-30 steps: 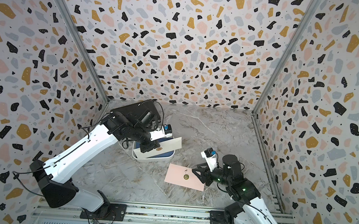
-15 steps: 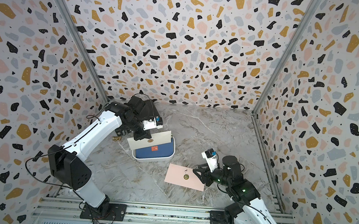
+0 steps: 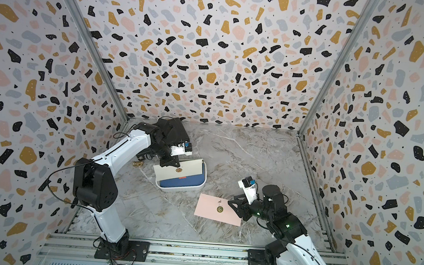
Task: Put the sealed envelopes into the storage box
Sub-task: Place the envelope in the storage box.
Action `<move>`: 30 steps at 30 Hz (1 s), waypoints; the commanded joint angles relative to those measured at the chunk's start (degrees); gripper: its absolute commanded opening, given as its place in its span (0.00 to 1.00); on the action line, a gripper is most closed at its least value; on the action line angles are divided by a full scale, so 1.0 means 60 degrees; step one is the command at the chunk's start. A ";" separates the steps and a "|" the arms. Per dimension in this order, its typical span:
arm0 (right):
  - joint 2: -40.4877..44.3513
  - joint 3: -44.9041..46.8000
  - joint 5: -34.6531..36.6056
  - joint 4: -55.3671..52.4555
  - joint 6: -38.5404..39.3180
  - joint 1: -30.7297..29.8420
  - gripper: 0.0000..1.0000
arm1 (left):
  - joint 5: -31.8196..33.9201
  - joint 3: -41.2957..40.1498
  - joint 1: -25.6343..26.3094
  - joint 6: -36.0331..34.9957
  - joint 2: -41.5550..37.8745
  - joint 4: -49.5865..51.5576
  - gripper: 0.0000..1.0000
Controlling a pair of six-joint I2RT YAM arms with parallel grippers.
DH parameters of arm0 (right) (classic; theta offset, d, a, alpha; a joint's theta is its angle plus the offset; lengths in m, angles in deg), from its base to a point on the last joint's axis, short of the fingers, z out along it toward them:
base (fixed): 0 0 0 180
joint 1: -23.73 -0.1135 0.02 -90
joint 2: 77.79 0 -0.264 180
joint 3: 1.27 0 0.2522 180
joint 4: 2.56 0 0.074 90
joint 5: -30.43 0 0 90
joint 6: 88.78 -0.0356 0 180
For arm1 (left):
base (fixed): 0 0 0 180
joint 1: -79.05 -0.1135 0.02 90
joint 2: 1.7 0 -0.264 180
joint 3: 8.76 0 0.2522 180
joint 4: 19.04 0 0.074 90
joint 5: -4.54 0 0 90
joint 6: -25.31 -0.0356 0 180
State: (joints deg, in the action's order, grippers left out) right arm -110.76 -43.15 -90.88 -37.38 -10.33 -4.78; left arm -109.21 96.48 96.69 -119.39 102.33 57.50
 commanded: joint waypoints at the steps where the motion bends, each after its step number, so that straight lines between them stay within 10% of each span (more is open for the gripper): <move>1: 0.0097 0.0027 0.0131 0.0082 -0.0070 -0.0032 0.44 | -0.0160 -0.0031 -0.0026 -0.0441 0.0325 0.0007 0.00; 8: 0.0032 0.0054 0.0165 0.0123 -0.0115 -0.0031 0.44 | -0.0012 -0.0295 -0.0068 -0.0413 0.0420 -0.0637 0.00; 15: -0.0049 0.0057 0.0194 0.0122 -0.0147 -0.0031 0.44 | 0.0524 -0.0660 -0.0083 0.0043 -0.0090 -0.1421 0.24; 17: -0.0071 0.0043 0.0194 0.0123 -0.0156 -0.0038 0.45 | 0.0673 -0.0860 -0.0074 0.0256 -0.0515 -0.1797 0.44; 24: -0.0166 0.0036 0.0518 0.0097 -0.0334 -0.0035 0.44 | 0.0841 -0.1439 -0.0092 0.2474 -0.2558 -0.3432 0.50; 25: -0.0187 0.0043 0.0617 0.0087 -0.0405 -0.0037 0.44 | 0.1003 -0.1728 -0.0090 0.3072 -0.2975 -0.4020 0.55; 26: -0.0210 0.0021 0.0755 0.0069 -0.0482 -0.0038 0.45 | 0.1163 -0.2082 -0.0087 0.3547 -0.3428 -0.4563 0.94; 30: -0.0347 0.0063 0.1331 -0.0001 -0.0846 -0.0031 0.44 | 0.1724 -0.3506 -0.0086 0.4972 -0.4979 -0.6380 0.99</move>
State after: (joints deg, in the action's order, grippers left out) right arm -112.46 -42.82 -85.94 -37.36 -13.35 -4.78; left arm -101.75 79.65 96.39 -99.21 76.04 29.72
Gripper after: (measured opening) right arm 0.444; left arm 0.983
